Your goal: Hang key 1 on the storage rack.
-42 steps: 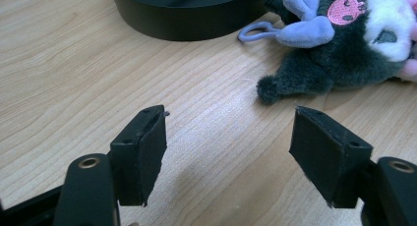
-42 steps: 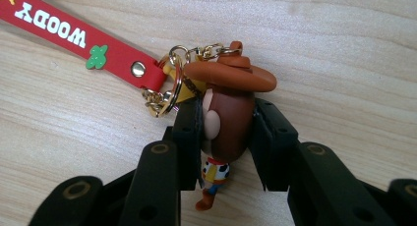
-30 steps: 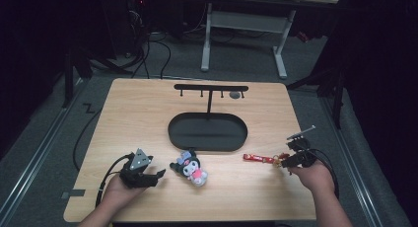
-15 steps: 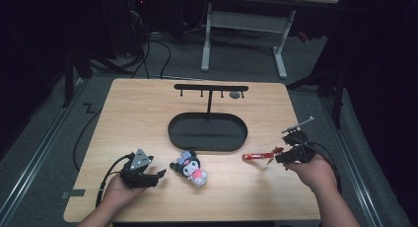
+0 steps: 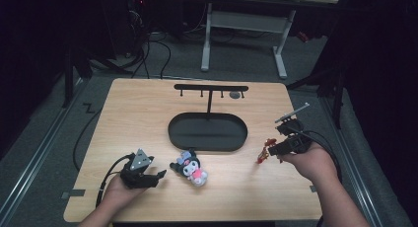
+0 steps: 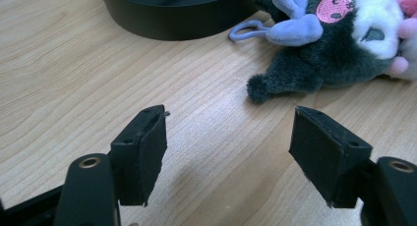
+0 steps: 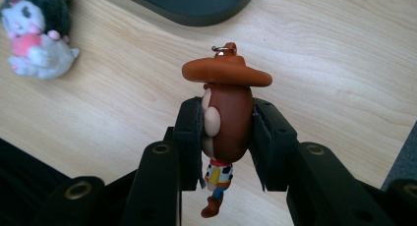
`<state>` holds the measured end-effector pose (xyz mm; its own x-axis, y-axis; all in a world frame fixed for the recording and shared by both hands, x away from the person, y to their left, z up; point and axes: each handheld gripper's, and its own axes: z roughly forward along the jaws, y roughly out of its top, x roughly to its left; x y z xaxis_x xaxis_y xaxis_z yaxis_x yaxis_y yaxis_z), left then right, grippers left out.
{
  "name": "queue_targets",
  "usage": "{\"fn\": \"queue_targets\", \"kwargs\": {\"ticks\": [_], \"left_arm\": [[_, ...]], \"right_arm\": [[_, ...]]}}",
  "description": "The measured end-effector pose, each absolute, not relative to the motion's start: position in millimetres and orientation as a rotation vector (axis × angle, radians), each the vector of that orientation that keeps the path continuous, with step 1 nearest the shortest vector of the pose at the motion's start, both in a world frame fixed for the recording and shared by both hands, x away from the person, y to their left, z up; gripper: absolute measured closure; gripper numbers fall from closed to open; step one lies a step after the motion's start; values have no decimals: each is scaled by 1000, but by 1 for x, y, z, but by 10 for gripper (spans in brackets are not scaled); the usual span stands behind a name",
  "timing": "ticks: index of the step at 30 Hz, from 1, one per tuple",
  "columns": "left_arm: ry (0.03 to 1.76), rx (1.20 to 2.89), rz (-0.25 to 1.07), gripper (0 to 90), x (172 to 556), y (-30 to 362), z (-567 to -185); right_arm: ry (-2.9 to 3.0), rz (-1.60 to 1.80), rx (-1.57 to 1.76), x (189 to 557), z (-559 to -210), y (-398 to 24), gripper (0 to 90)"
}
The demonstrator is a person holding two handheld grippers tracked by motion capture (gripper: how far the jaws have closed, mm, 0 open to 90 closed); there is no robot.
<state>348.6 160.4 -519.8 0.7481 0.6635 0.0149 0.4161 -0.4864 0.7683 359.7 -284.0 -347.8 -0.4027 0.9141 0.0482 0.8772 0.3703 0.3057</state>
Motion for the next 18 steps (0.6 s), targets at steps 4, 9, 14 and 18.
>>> {"fn": "queue_targets", "kwargs": {"ticks": [4, 9, 14, 18], "left_arm": [[803, 2154, 396, 304, 348, 160, -520], [799, 2154, 392, 303, 348, 160, -520], [798, 2155, 390, 303, 348, 160, -520], [795, 2159, 391, 303, 348, 159, -521]], "right_arm": [[2513, 465, 1644, 363, -339, -279, 675], [2531, 501, 1653, 370, -332, -274, 674], [2530, 511, 1626, 379, -331, -267, 675], [2542, 502, 1607, 387, -330, -260, 675]]}}
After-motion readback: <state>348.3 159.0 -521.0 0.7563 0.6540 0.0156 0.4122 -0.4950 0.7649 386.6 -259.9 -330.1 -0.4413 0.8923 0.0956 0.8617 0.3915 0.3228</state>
